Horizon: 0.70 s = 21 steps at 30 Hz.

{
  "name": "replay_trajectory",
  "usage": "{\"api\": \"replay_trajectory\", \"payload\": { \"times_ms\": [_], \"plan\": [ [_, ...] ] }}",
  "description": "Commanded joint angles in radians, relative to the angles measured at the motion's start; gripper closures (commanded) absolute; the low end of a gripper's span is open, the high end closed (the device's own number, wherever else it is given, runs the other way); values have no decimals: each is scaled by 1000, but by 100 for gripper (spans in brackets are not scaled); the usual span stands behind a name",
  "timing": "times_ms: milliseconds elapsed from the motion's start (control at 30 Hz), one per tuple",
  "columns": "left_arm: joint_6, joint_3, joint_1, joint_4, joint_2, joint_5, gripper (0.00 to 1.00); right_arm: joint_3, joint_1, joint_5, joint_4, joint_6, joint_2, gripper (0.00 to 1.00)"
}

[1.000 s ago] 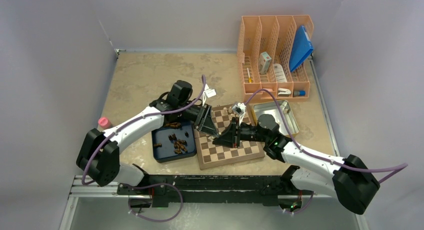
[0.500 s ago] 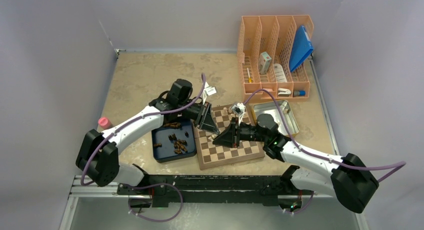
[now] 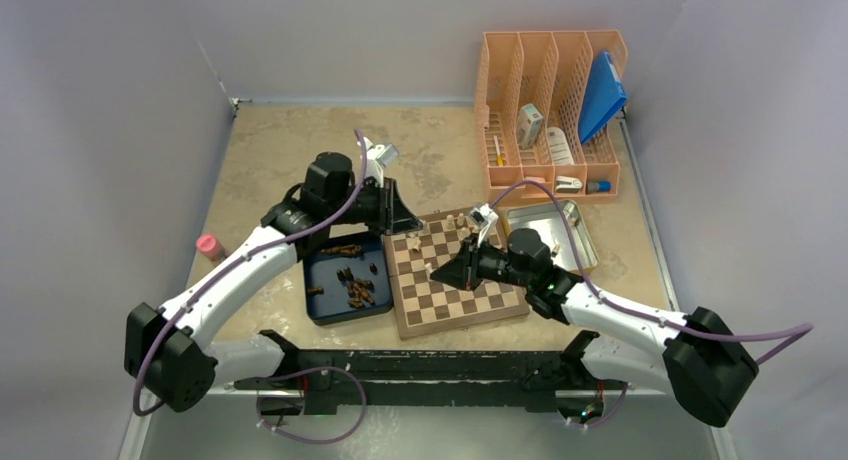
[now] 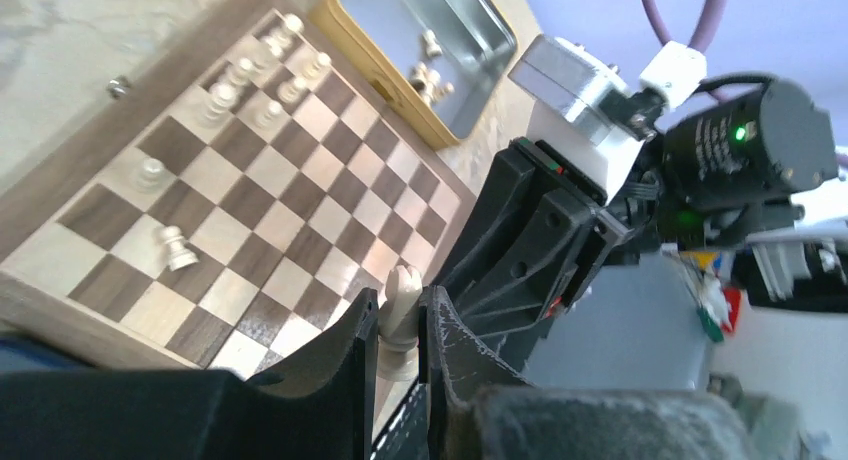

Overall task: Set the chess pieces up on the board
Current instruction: Place the chess piece on the chessboard.

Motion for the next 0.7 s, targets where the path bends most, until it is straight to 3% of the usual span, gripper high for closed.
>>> {"api": "replay_trajectory", "payload": {
  "times_ms": [0,233,533,667],
  "plan": [
    [-93,-46,3,84,-81,-225,100,44,1,260,-97,42,16,100],
    [-101,-79,5,55,-153,-326,100,156,1,433,-279,6,193,98],
    [-46,-87,4,-58,-282,-399,100,326,2,568,-580,-39,274,91],
    [-27,-95,4,-91,-325,-422,100,355,2,587,-640,-49,284,88]
  ]
}}
